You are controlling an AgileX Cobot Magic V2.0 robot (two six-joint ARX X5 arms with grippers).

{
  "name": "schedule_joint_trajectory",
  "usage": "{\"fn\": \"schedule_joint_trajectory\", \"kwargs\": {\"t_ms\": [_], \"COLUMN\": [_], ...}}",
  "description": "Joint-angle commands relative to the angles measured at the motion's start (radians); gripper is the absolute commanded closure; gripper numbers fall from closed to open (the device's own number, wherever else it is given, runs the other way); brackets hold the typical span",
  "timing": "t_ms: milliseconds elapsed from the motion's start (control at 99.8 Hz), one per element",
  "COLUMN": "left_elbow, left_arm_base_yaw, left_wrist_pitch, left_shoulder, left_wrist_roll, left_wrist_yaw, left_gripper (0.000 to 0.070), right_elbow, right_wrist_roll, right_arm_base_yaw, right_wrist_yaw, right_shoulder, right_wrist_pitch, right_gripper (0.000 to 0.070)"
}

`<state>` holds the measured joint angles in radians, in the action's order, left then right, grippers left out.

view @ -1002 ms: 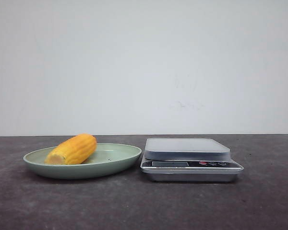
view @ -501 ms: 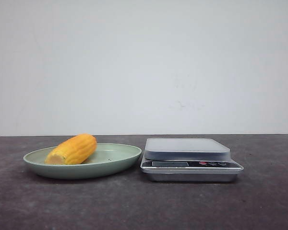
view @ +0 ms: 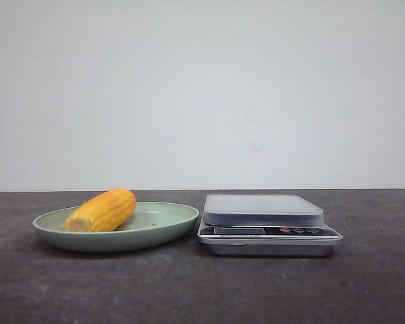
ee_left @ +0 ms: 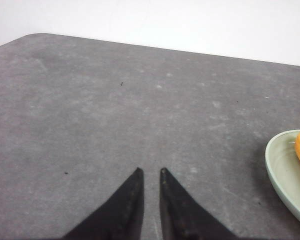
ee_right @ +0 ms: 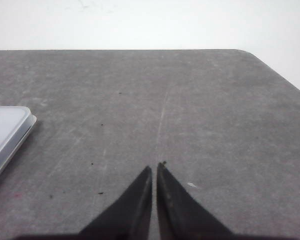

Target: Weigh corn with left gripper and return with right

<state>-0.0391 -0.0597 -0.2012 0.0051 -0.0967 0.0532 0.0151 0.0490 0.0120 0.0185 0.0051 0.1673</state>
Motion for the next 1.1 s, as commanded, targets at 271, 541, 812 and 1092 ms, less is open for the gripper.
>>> {"fn": "schedule_joint_trajectory", "kwargs": {"t_ms": [271, 541, 812, 1092], "left_elbow": [0.017, 0.017, 0.017, 0.017], "left_arm_base_yaw": [-0.002, -0.002, -0.002, -0.002], "left_wrist_pitch": [-0.008, -0.008, -0.008, 0.013], "left_shoulder": [-0.002, -0.002, -0.002, -0.002], "left_wrist_roll": [-0.005, -0.005, -0.005, -0.005], "left_wrist_yaw": [-0.001, -0.001, -0.001, -0.001], "left_gripper": [0.0684, 0.0684, 0.0684, 0.0684], "right_elbow": [-0.002, -0.002, -0.002, -0.002], "right_wrist_roll": [-0.155, -0.371, -0.409, -0.279], "right_arm_base_yaw": [-0.002, -0.003, -0.003, -0.002], "right_wrist_yaw": [0.037, 0.173, 0.163, 0.114], "right_shoulder": [-0.001, -0.001, -0.001, -0.001], "right_wrist_pitch": [-0.023, -0.118, -0.165, -0.408], "right_gripper": [0.0690, 0.0690, 0.0690, 0.0690]}}
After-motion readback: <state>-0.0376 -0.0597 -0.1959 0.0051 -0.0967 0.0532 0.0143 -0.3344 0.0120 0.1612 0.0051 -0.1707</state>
